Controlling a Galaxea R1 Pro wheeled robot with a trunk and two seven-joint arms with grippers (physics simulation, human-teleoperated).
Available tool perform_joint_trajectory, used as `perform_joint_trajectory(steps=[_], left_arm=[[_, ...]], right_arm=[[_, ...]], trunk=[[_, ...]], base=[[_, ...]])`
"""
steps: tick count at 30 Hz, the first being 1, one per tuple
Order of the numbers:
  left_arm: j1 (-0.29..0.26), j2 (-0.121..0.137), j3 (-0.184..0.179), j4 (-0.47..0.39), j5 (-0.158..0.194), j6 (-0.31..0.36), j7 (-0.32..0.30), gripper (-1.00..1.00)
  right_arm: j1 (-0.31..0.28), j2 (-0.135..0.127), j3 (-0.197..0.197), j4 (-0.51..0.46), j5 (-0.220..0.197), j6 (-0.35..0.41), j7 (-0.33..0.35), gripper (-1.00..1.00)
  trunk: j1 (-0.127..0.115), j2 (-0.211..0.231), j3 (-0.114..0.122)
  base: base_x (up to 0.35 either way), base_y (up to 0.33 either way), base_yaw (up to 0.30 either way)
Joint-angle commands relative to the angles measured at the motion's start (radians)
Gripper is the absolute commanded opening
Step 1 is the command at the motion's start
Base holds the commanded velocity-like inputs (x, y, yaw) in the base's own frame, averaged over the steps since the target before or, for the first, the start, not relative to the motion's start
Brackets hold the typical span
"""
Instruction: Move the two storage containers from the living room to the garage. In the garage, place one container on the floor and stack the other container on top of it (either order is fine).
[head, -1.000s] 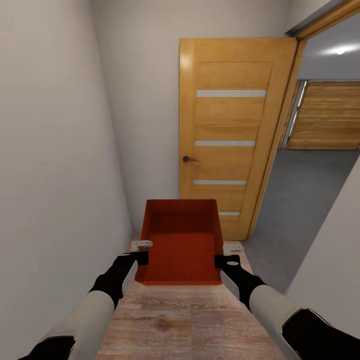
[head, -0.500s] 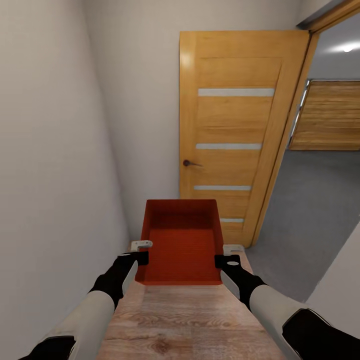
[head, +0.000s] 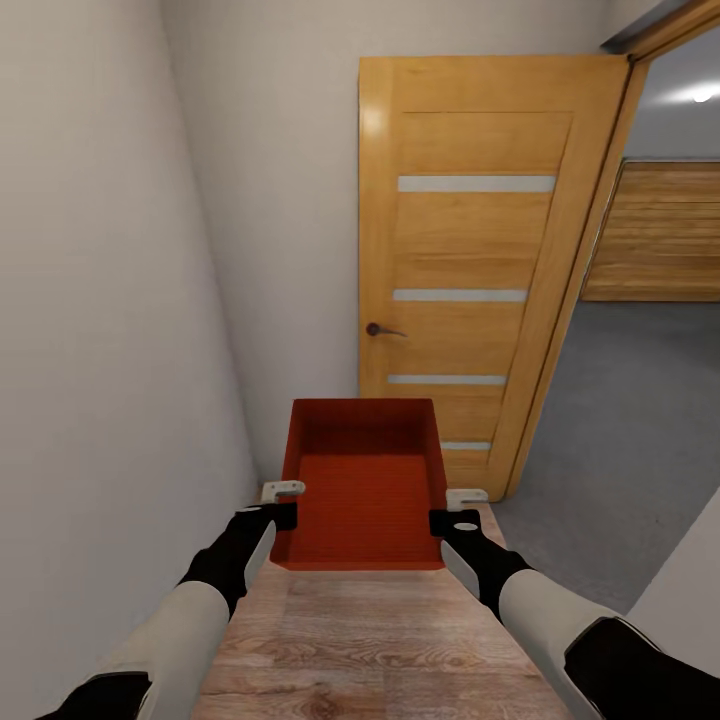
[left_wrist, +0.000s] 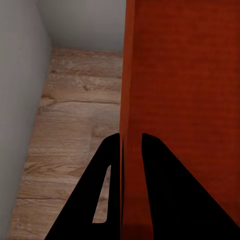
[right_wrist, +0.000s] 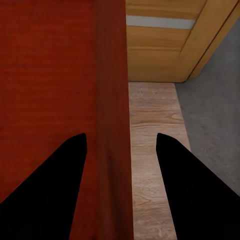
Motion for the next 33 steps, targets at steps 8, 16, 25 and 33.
perform_joint_trajectory(steps=[8, 16, 25, 33], left_arm=[[-0.002, -0.011, 0.015, -0.004, 0.012, 0.006, 0.003, -1.0], [-0.002, -0.012, 0.015, -0.004, 0.012, 0.006, 0.003, -1.0], [-0.001, -0.013, 0.015, -0.003, 0.013, 0.006, 0.003, -1.0], [-0.002, -0.013, 0.015, -0.003, 0.012, 0.006, 0.002, -1.0]], right_arm=[[0.0, 0.0, 0.012, 0.001, -0.004, 0.006, -0.014, -1.0], [0.0, 0.0, 0.012, 0.001, -0.004, 0.006, -0.014, -1.0], [0.0, 0.0, 0.012, 0.001, -0.004, 0.006, -0.013, -1.0], [0.0, 0.0, 0.012, 0.001, -0.004, 0.006, -0.014, -1.0]], trunk=[[0.001, -0.002, -0.002], [0.001, -0.002, -0.002], [0.001, -0.002, -0.002], [0.001, -0.002, -0.002]], base=[[0.0, 0.0, -0.124], [0.0, 0.0, -0.249], [0.104, 0.082, -0.244], [0.226, 0.163, -0.052]])
